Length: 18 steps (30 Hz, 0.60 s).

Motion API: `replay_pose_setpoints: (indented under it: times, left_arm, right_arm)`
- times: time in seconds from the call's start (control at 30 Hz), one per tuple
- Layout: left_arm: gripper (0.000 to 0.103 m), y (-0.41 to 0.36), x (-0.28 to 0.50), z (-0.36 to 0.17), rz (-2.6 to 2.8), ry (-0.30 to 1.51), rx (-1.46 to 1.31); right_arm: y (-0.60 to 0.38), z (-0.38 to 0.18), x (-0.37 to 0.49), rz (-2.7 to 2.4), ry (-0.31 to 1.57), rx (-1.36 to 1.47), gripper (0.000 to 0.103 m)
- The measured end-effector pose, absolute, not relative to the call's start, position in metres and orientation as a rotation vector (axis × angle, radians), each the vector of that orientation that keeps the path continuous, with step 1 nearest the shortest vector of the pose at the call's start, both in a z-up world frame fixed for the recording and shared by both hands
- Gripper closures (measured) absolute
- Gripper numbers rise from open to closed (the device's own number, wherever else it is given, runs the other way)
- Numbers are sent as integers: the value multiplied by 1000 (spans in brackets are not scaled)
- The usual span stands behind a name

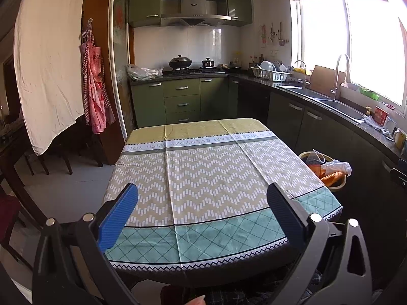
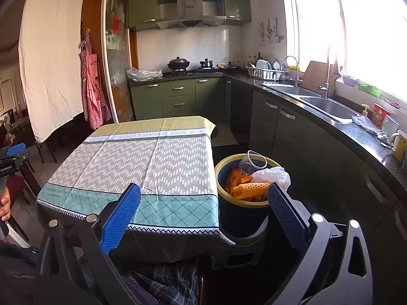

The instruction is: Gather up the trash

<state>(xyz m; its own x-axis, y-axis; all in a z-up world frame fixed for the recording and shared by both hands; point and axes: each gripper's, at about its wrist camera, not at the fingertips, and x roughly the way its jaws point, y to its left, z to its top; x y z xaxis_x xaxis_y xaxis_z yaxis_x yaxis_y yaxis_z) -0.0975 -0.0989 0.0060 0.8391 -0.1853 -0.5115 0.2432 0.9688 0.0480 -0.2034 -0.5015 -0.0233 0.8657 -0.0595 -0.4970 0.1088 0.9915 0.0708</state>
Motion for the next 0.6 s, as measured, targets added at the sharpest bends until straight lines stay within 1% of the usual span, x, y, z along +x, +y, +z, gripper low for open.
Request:
replay_pose_setpoints:
  times: [0.6]
  left_arm:
    - [7,-96,-102,3,-200,530,120]
  right_arm:
    - [-499,-26,-194,-56,521,87,4]
